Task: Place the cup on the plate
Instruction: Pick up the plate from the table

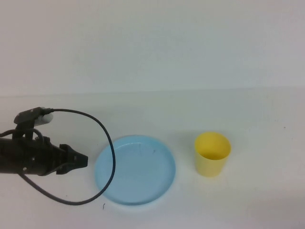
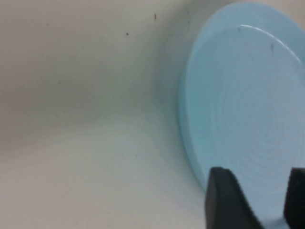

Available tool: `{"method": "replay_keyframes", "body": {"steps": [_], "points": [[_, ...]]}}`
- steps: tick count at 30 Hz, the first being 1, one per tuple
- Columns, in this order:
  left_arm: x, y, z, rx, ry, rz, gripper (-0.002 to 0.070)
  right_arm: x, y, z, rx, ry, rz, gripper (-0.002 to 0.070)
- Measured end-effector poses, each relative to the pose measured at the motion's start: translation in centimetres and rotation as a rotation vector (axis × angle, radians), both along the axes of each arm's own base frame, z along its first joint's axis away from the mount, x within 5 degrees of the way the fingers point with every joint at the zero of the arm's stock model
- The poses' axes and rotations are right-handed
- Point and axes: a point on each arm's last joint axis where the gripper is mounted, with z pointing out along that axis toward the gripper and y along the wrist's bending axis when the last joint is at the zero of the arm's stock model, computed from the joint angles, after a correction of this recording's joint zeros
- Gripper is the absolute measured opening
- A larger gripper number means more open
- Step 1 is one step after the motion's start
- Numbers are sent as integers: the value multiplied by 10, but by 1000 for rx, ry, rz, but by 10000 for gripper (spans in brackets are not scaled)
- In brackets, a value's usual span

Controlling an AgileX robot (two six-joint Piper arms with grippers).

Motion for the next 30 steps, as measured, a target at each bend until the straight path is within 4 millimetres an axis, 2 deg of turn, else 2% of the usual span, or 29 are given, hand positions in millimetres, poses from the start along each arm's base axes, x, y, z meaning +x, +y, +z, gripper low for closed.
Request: {"method": "replay_keyframes", "body": {"steps": [3,7,16,30], "points": [[8,0,-6,-4,17,-1,304,0,0,0,0,0,0,1],[17,-5,-17,-5,41,-19,323,0,0,0,0,0,0,1],[32,-20,-32,81,32,-37,328,0,0,0,0,0,0,1],[37,-20,-47,66,74,-18,328,0,0,0,0,0,0,1]]}}
